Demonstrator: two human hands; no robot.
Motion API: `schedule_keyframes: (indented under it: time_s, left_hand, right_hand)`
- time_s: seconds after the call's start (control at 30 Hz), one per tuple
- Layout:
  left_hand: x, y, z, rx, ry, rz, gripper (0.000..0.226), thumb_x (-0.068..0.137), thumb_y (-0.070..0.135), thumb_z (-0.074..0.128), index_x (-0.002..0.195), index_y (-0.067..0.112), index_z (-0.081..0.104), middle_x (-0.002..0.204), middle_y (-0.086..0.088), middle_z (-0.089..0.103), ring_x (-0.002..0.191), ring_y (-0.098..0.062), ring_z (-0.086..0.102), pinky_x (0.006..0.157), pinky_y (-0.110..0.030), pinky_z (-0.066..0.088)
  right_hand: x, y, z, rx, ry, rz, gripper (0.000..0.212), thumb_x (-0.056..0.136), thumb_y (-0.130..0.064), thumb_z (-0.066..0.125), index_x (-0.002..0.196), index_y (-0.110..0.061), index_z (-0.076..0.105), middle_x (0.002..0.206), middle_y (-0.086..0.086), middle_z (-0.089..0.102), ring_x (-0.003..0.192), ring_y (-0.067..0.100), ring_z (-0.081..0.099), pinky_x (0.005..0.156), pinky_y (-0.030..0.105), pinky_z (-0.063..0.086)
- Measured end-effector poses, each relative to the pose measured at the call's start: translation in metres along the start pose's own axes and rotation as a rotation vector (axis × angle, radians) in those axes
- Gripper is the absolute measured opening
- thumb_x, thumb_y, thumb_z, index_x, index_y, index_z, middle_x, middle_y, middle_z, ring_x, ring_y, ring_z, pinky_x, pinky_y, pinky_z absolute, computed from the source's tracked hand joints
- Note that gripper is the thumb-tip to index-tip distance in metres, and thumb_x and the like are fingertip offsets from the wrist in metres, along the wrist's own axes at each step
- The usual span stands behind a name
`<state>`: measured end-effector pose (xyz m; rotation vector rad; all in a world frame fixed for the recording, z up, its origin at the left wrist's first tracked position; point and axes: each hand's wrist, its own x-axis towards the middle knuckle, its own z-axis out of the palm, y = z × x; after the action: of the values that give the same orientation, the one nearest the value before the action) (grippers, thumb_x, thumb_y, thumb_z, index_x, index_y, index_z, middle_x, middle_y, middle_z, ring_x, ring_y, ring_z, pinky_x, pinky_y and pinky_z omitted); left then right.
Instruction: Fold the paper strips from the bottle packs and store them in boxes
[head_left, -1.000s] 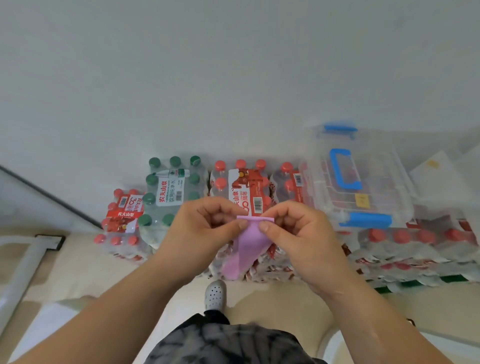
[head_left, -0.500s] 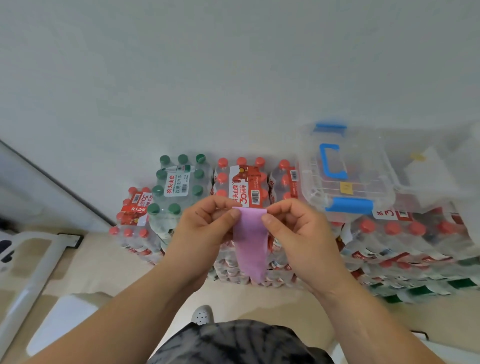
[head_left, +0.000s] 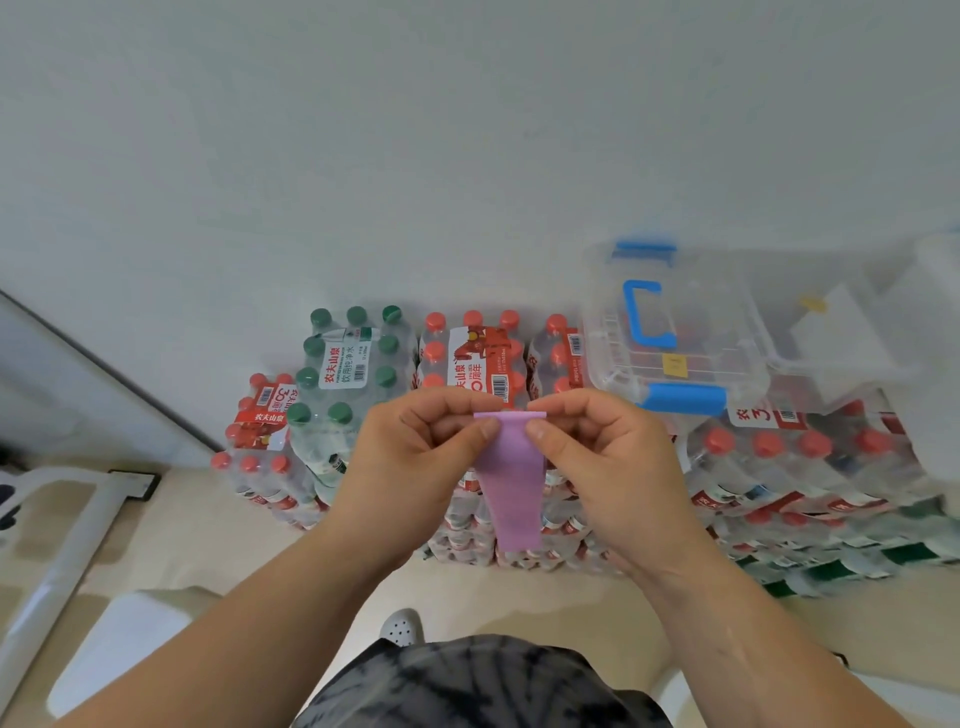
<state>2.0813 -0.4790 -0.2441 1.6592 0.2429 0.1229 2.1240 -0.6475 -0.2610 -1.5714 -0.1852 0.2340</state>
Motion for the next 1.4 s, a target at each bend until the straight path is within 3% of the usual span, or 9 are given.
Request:
schedule_keyframes:
  time_s: [0.23,0.37,0.5,0.6,0.7,0.83,1.17,1.27,1.4]
  left_hand:
    - [-0.008,0.001,0.003,0.025,-0.027,0.019,0.017,0.09,-0.001,0.066,0.099,0.01,0.075,0.086,-0.003,0.079,0.087,-0.02,0.076,0.084,-0.036,0.061]
    - [-0.008,0.0,0.005,-0.008,-0.014,0.004,0.016,0.088,-0.001,0.068,0.096,0.01,0.077,0.085,-0.011,0.078,0.086,-0.031,0.074,0.083,-0.046,0.06]
    - [-0.008,0.001,0.004,0.003,-0.047,0.018,0.017,0.086,-0.003,0.069,0.094,0.01,0.076,0.084,-0.013,0.077,0.085,-0.032,0.074,0.081,-0.043,0.062]
    - [-0.008,0.001,0.006,0.0,-0.025,0.032,0.019,0.085,-0.004,0.07,0.091,0.012,0.076,0.08,-0.014,0.076,0.077,-0.028,0.073,0.074,-0.034,0.062]
    - [-0.007,0.001,0.009,-0.019,0.004,0.029,0.021,0.084,-0.005,0.071,0.089,0.015,0.076,0.077,-0.015,0.074,0.069,-0.016,0.069,0.068,-0.025,0.058]
    - [-0.006,0.002,0.01,-0.005,0.014,0.029,0.017,0.083,-0.002,0.073,0.091,0.013,0.075,0.081,-0.016,0.074,0.074,-0.022,0.07,0.074,-0.033,0.059]
    - [-0.01,0.005,0.01,-0.001,0.0,0.044,0.022,0.083,-0.003,0.072,0.083,0.018,0.078,0.081,-0.013,0.075,0.08,-0.03,0.073,0.076,-0.032,0.061]
    - [-0.013,0.006,0.01,-0.048,-0.027,0.041,0.019,0.082,-0.002,0.073,0.085,0.016,0.079,0.083,-0.027,0.071,0.08,-0.042,0.069,0.069,-0.036,0.062]
    - [-0.016,0.009,0.007,-0.112,-0.076,0.011,0.014,0.077,0.006,0.073,0.09,0.006,0.077,0.08,-0.027,0.073,0.07,-0.033,0.073,0.057,-0.034,0.058]
  right_hand:
    - [-0.004,0.0,-0.004,0.015,-0.058,-0.031,0.017,0.089,-0.002,0.071,0.09,-0.019,0.073,0.08,0.007,0.071,0.073,0.013,0.066,0.068,0.024,0.057]
    - [-0.005,0.003,-0.006,-0.006,-0.078,-0.055,0.02,0.09,-0.001,0.07,0.088,-0.021,0.071,0.078,0.007,0.068,0.07,0.012,0.061,0.066,0.023,0.054]
    - [-0.005,0.004,-0.009,-0.021,-0.111,-0.034,0.014,0.092,-0.005,0.069,0.094,-0.019,0.07,0.077,0.014,0.067,0.068,0.021,0.063,0.064,0.026,0.056]
    - [-0.006,0.004,-0.011,-0.005,-0.121,-0.014,0.024,0.089,-0.008,0.073,0.105,-0.026,0.069,0.085,0.026,0.067,0.082,0.039,0.068,0.074,0.043,0.06]
    - [-0.006,0.003,-0.011,0.018,-0.109,-0.008,0.031,0.086,-0.006,0.077,0.107,-0.027,0.068,0.086,0.016,0.074,0.087,0.033,0.073,0.079,0.043,0.063]
    - [-0.006,0.002,-0.011,0.004,-0.071,-0.01,0.026,0.086,-0.005,0.076,0.103,-0.023,0.07,0.083,0.007,0.076,0.085,0.02,0.075,0.082,0.033,0.062]
    - [-0.007,-0.001,-0.011,0.019,-0.083,-0.032,0.014,0.09,-0.006,0.072,0.099,-0.017,0.075,0.088,0.007,0.077,0.087,0.027,0.073,0.078,0.035,0.062]
    - [-0.009,0.0,-0.011,-0.002,-0.078,-0.077,0.012,0.09,-0.006,0.072,0.094,-0.017,0.075,0.087,0.006,0.076,0.084,0.027,0.071,0.076,0.035,0.06]
    - [-0.01,-0.001,-0.01,-0.041,-0.096,-0.115,0.014,0.091,-0.005,0.071,0.088,-0.019,0.073,0.08,0.002,0.072,0.076,0.021,0.067,0.07,0.031,0.056]
